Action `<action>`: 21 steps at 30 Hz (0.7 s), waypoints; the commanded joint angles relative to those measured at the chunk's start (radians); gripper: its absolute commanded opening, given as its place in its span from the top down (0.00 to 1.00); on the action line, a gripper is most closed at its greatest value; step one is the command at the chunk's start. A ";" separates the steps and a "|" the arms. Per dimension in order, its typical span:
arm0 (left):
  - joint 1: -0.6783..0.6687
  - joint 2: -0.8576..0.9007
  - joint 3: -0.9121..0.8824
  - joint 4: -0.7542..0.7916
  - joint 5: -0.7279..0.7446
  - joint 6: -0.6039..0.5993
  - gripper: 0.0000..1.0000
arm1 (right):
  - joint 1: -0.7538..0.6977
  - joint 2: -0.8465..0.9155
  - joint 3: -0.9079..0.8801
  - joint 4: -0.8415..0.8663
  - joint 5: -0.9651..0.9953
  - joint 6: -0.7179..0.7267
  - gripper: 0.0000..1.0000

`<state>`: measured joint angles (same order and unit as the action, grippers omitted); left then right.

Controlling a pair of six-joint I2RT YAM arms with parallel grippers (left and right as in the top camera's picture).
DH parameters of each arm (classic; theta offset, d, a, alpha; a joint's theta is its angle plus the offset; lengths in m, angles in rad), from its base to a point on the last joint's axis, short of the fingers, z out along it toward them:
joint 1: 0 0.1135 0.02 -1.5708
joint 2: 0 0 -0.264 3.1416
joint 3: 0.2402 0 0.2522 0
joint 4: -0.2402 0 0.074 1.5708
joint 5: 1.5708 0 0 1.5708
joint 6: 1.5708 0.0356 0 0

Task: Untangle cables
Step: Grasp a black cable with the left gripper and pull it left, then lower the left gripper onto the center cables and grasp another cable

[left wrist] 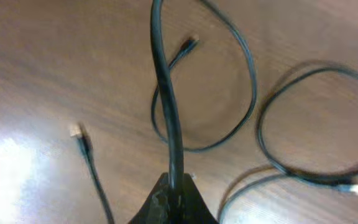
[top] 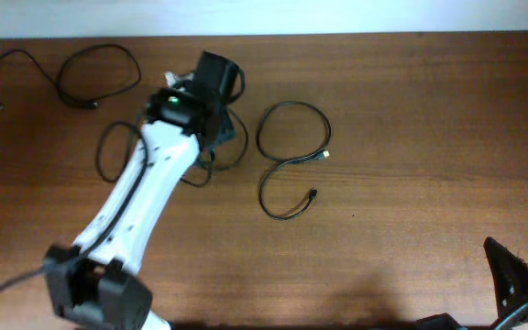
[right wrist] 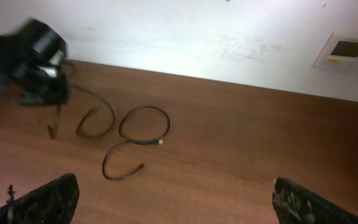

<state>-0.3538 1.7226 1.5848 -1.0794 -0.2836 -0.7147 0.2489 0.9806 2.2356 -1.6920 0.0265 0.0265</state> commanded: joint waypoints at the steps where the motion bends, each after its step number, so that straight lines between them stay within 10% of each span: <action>1: 0.000 0.076 -0.124 0.159 0.004 0.040 1.00 | -0.007 -0.005 -0.001 -0.006 0.012 0.007 0.01; 4: 0.001 0.137 -0.144 0.251 0.008 0.118 1.00 | -0.007 -0.005 -0.001 -0.006 0.012 0.007 0.02; 8: 0.001 0.222 -0.144 0.320 0.072 0.125 0.48 | -0.007 -0.005 -0.001 -0.006 0.012 0.007 0.02; 16: 0.000 0.389 -0.144 0.393 0.105 0.143 0.31 | -0.007 -0.005 -0.001 -0.006 0.012 0.007 0.02; 21: 0.000 0.391 -0.144 0.420 0.105 0.362 0.18 | -0.007 -0.005 -0.001 -0.006 0.012 0.007 0.02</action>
<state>-0.3538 2.0949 1.4433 -0.6682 -0.1894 -0.5041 0.2489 0.9806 2.2353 -1.6924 0.0269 0.0269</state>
